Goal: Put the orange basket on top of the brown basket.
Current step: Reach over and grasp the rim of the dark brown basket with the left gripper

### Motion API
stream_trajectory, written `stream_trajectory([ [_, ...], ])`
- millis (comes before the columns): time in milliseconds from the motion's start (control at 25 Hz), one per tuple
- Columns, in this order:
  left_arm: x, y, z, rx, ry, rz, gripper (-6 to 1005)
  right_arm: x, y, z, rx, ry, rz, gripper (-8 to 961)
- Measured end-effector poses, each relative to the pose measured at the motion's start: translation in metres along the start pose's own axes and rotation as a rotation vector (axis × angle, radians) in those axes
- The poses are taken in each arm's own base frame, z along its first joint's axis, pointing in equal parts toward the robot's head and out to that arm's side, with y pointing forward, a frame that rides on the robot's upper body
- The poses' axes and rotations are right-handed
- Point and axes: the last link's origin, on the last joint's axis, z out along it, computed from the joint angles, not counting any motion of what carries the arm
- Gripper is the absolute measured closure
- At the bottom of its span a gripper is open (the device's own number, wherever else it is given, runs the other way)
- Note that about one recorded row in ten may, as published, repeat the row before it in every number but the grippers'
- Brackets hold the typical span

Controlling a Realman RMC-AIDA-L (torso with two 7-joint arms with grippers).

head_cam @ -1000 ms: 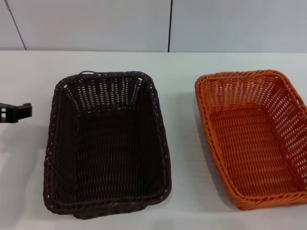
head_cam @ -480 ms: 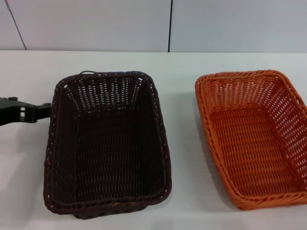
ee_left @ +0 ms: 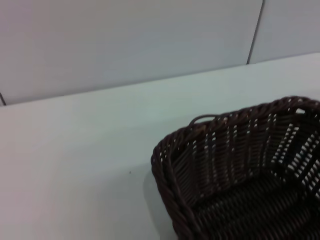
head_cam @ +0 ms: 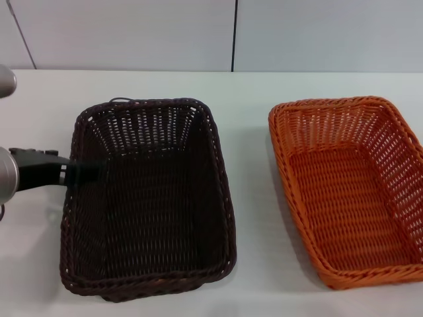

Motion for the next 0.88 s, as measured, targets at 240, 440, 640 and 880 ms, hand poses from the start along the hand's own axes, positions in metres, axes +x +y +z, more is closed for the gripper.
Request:
stream_trajectory([
  [240, -0.005, -0.004, 0.008, 0.010, -0.028, -0.002, 231, 0.001, 0.000, -0.002, -0.005, 0.005, -0.007, 178],
  [440, -0.009, -0.005, 0.015, 0.010, -0.051, -0.004, 233, 0.003, -0.002, -0.003, -0.007, 0.010, -0.014, 178],
  [640, -0.013, -0.006, 0.024, 0.005, -0.080, 0.000, 234, 0.003, -0.002, -0.003, -0.009, 0.012, -0.017, 178],
  [880, -0.014, 0.000, 0.033, -0.013, -0.106, 0.012, 236, 0.003, -0.001, -0.003, -0.014, 0.011, -0.018, 178],
])
